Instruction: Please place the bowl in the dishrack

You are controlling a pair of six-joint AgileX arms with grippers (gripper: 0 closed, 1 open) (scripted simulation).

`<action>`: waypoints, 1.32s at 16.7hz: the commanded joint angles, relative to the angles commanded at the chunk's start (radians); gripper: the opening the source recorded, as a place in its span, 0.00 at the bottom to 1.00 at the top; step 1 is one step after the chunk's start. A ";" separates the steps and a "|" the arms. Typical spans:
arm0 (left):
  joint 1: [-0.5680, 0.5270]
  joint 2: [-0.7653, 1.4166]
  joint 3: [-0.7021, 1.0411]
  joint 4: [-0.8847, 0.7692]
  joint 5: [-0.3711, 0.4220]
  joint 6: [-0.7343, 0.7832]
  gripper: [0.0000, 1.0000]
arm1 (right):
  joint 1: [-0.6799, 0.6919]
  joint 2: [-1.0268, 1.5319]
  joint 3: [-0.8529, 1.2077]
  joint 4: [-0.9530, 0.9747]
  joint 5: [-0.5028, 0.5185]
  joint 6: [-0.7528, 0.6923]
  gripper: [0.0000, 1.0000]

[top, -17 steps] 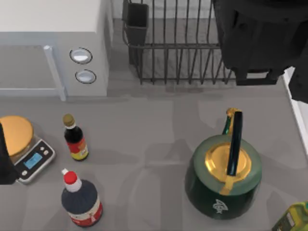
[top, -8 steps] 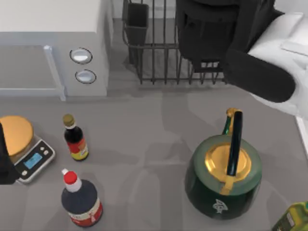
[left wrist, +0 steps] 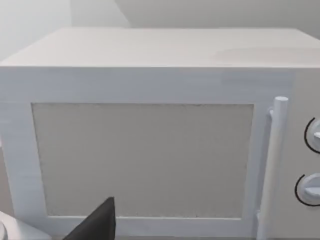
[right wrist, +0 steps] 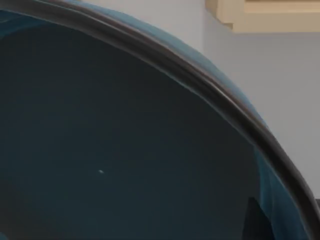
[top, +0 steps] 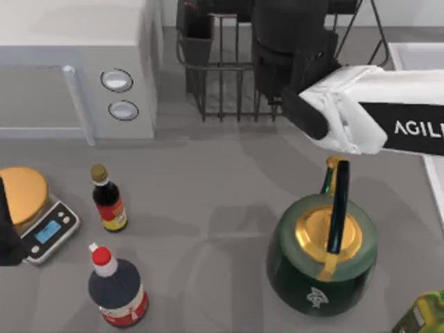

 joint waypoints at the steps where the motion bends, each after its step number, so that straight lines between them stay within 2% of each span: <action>1: 0.000 0.000 0.000 0.000 0.000 0.000 1.00 | -0.021 0.026 -0.008 0.028 -0.021 -0.001 0.00; 7: 0.000 0.000 0.000 0.000 0.000 0.000 1.00 | -0.041 0.049 -0.015 0.053 -0.041 -0.002 0.00; 20: 0.000 0.000 0.000 0.000 0.000 0.000 1.00 | -0.041 0.049 -0.015 0.053 -0.041 -0.002 0.98; 22: 0.000 0.000 0.000 0.000 0.000 0.000 1.00 | -0.041 0.049 -0.015 0.053 -0.041 -0.002 1.00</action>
